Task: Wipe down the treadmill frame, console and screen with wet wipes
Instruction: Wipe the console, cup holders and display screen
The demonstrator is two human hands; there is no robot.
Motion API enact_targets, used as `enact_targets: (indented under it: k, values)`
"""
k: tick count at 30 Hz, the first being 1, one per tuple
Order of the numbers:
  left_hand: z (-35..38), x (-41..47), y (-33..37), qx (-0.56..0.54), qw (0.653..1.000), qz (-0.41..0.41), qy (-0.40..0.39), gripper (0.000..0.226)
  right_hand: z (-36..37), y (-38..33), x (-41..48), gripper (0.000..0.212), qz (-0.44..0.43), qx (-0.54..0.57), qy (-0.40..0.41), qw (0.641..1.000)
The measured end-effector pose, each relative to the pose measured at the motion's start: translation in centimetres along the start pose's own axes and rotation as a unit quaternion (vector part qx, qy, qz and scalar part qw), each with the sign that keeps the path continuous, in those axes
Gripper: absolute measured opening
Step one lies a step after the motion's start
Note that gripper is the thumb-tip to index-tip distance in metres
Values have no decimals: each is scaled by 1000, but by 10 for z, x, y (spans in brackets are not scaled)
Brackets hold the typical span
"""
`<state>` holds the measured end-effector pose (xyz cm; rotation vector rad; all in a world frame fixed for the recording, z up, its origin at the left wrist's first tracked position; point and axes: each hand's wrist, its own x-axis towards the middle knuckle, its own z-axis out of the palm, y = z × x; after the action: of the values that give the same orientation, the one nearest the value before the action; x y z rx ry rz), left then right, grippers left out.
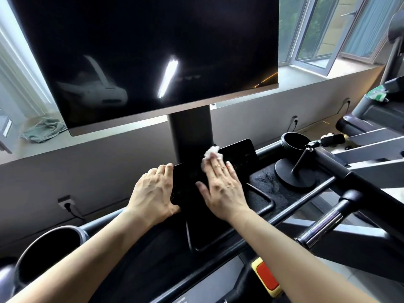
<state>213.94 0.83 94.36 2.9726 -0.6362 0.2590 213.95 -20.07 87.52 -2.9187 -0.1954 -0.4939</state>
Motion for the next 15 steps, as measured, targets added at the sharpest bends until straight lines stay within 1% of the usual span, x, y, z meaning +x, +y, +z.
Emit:
enact_targets:
  k: [2, 3, 4, 5, 8, 10, 12, 15]
  values:
    - [0, 0, 0, 1, 1000, 0, -4, 103, -4, 2, 5, 87, 92, 28, -12, 995]
    - [-1, 1, 0, 2, 1000, 0, -8, 104, -5, -3, 6, 90, 117, 45, -18, 992]
    - [-1, 1, 0, 4, 1000, 0, -10, 105, -7, -11, 6, 92, 120, 59, -21, 991]
    - [0, 1, 0, 8, 1000, 0, -9, 104, -8, -20, 4, 92, 100, 69, -22, 992]
    - [2, 2, -1, 22, 1000, 3, 3, 94, -3, -37, -11, 80, -37, 52, -31, 998]
    - [3, 2, -1, 45, 999, 2, 2, 100, 2, -27, -14, 76, -100, 10, -36, 994]
    - [3, 4, 2, 75, 997, 0, -3, 113, 1, -7, -8, 76, -96, -12, -27, 995]
    - [4, 7, 9, 82, 997, -1, -4, 125, -5, 22, 5, 77, -29, -9, -23, 999]
